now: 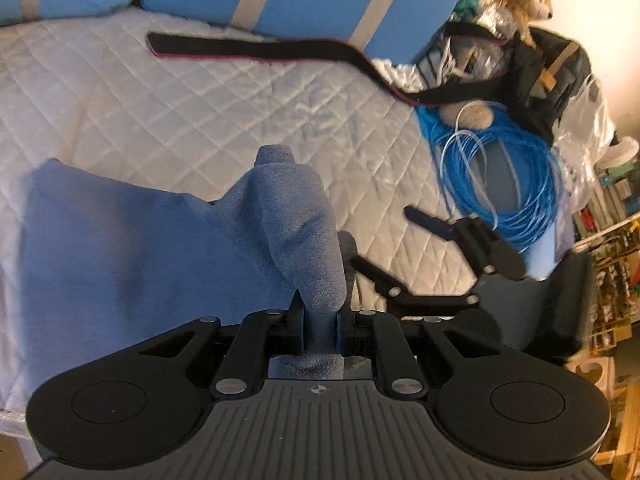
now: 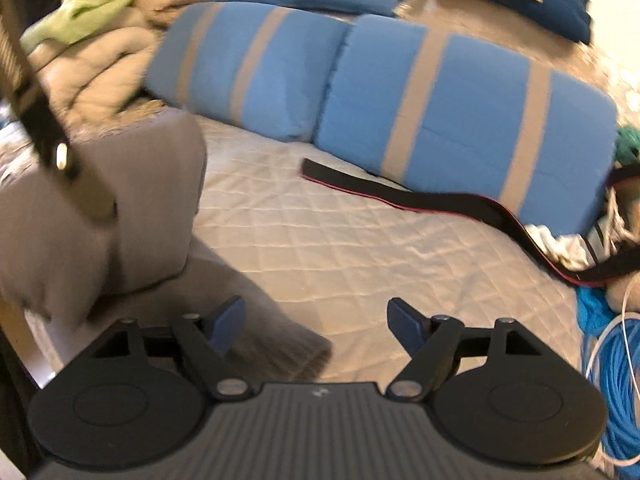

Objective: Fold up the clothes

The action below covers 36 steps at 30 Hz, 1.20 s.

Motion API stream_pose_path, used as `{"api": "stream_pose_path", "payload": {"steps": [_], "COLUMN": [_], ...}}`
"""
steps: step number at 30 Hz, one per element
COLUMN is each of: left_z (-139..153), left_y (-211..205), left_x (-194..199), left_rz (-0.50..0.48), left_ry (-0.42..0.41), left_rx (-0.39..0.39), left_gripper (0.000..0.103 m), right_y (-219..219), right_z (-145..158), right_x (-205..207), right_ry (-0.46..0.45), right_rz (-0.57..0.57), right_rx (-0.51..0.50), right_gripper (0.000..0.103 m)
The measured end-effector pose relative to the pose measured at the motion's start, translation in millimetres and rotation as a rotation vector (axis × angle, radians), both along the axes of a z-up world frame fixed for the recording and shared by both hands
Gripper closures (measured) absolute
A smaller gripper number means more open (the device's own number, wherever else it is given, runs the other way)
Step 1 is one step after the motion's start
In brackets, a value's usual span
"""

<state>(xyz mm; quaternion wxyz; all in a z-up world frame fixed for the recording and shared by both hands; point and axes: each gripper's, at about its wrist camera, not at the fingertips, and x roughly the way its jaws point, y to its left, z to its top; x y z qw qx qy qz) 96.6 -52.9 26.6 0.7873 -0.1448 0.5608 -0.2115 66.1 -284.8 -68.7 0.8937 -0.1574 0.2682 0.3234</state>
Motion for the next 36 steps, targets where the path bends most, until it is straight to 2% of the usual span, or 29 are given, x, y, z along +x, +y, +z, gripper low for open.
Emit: {"api": "stream_pose_path", "payload": {"steps": [1, 4, 6, 8, 10, 12, 16, 20, 26, 28, 30, 33, 36], "left_z": [-6.1, -17.6, -17.3, -14.5, -12.3, -9.6, -6.6, -1.6, -1.9, -4.8, -10.0, -20.0, -30.5], "left_y": [-4.8, -11.4, -8.3, -0.9, 9.5, 19.0, 44.5, 72.5, 100.3, 105.9, 109.9, 115.9, 122.3], "left_x": [2.8, 7.3, 6.3, 4.0, 0.7, -3.3, -16.1, -26.4, -36.7, -38.2, -37.5, -30.1, -22.4], "left_rz": [-0.007, -0.024, -0.015, -0.006, 0.001, 0.009, 0.042, 0.105, 0.162, 0.181, 0.191, 0.214, 0.243], "left_ry": [0.011, 0.026, -0.001, -0.039, -0.073, -0.111, -0.189, -0.264, -0.393, -0.432, -0.466, -0.468, -0.473], "left_rx": [-0.004, -0.045, -0.065, -0.081, -0.074, -0.035, 0.018, 0.06, 0.191, 0.224, 0.257, 0.266, 0.269], "left_gripper": [0.083, 0.065, 0.045, 0.037, 0.036, 0.036, 0.036, 0.036, 0.036, 0.036, 0.036, 0.036, 0.036], "right_y": [-3.8, -12.0, -14.6, -18.9, -24.7, -30.9, -35.5, -27.6, -15.8, -11.9, -7.9, -8.5, -14.1], "right_z": [-0.2, -1.3, -1.7, -1.7, -0.4, 1.2, 3.4, 0.0, -5.0, -6.7, -8.3, -16.4, -26.9], "right_x": [1.1, 3.6, 6.3, 9.2, 12.6, 16.0, 19.3, 21.2, 24.0, 25.0, 25.9, 41.2, 57.6], "right_ry": [0.004, 0.009, 0.011, 0.019, 0.046, 0.085, 0.171, 0.234, 0.328, 0.36, 0.391, 0.485, 0.586], "right_rz": [-0.014, -0.048, -0.063, -0.079, -0.087, -0.088, -0.044, -0.03, -0.009, -0.002, 0.005, -0.037, -0.102], "right_rx": [0.006, 0.013, 0.018, 0.032, 0.067, 0.111, 0.195, 0.211, 0.234, 0.242, 0.25, 0.292, 0.353], "right_gripper": [0.016, 0.015, 0.015, 0.015, 0.015, 0.015, 0.016, 0.022, 0.03, 0.039, 0.062, 0.075, 0.082]}}
